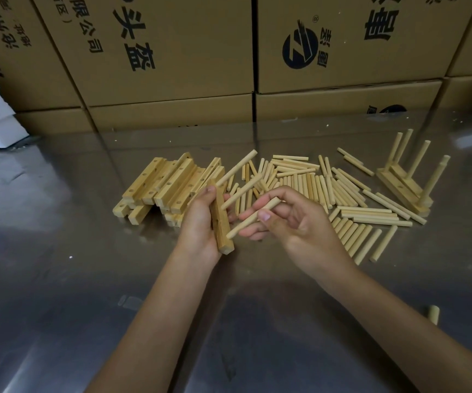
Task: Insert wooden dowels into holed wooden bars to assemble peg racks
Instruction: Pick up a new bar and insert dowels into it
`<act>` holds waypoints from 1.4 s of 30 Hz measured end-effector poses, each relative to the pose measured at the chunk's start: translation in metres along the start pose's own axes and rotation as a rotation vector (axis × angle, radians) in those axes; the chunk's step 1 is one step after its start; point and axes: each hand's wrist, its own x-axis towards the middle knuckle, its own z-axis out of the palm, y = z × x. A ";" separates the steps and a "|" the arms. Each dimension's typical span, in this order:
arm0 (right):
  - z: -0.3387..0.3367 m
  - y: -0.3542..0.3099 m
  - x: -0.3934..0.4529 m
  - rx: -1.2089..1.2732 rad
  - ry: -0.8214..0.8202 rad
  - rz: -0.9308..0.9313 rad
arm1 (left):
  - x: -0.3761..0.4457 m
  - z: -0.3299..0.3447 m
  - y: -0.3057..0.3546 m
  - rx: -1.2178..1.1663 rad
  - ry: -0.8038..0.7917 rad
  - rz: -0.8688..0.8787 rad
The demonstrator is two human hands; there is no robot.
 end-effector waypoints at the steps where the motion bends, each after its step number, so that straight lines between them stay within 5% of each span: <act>1: 0.000 0.002 0.000 0.002 0.009 -0.007 | 0.001 0.000 -0.001 0.012 0.015 0.021; 16: 0.001 0.006 0.001 0.026 0.082 0.035 | -0.001 0.003 -0.002 -0.015 0.005 0.142; 22: 0.004 0.015 -0.001 -0.382 0.040 0.213 | 0.000 0.004 -0.002 -0.043 0.025 0.177; 28: 0.008 0.020 -0.003 -0.475 0.090 0.195 | -0.006 0.010 -0.002 -0.030 -0.064 0.170; 37: -0.027 0.010 0.014 -0.405 0.287 0.199 | -0.007 -0.024 0.047 0.340 -0.222 0.257; 42: -0.036 0.012 0.019 -0.383 0.357 0.219 | -0.006 -0.032 0.060 0.292 0.036 0.474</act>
